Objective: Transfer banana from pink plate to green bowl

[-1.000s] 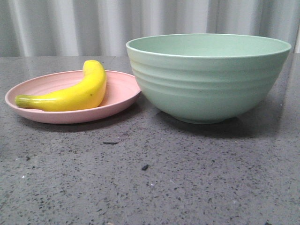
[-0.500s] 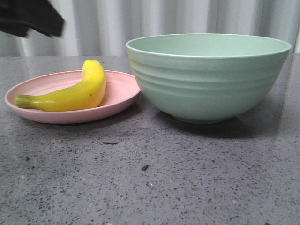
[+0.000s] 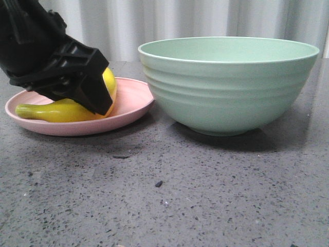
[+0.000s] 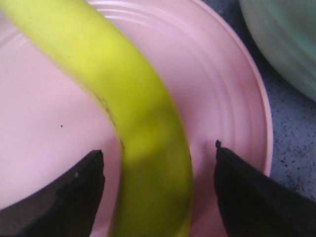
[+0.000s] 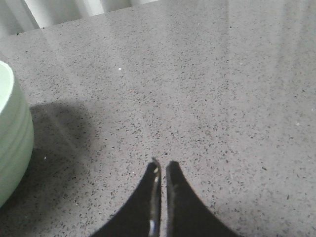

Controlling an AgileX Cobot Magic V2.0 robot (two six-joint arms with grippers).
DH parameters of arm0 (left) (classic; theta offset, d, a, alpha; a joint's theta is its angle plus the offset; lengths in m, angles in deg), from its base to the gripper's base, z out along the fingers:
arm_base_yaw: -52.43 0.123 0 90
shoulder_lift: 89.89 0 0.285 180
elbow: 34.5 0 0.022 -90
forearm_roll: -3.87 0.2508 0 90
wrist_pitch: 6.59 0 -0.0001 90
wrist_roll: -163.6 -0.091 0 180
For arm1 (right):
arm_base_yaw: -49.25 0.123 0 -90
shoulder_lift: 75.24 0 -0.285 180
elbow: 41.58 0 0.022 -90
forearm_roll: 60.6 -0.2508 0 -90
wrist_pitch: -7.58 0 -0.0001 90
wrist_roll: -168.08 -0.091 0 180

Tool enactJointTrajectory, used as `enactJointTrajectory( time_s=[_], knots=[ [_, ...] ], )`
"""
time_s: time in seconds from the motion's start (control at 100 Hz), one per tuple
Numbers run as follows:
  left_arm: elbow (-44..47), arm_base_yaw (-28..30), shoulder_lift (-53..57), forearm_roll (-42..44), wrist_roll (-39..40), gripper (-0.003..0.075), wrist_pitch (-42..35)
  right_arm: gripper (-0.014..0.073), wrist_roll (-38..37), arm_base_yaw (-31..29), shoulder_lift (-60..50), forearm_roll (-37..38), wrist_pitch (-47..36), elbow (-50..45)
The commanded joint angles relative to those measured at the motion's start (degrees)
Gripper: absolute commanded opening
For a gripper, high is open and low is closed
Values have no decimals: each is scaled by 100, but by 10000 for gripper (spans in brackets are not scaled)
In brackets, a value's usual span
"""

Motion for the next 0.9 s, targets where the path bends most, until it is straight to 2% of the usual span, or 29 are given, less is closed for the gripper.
enactJointTrajectory(
  time_s=[0.0,0.26,0.62,0.89],
  knots=[
    [-208,-24,63,-2,-17,441,-229,-62,15,9,68,2,-404,211],
    [-208,-24,-71,-2,-17,431,-308,-62,15,84,68,2,-313,211],
    [-208,-24,-71,-2,-29,257,-418,-62,15,183,68,2,45,244],
    [-208,-24,-6,-2,-29,206,-418,-62,42,217,78,175,528,446]
  ],
)
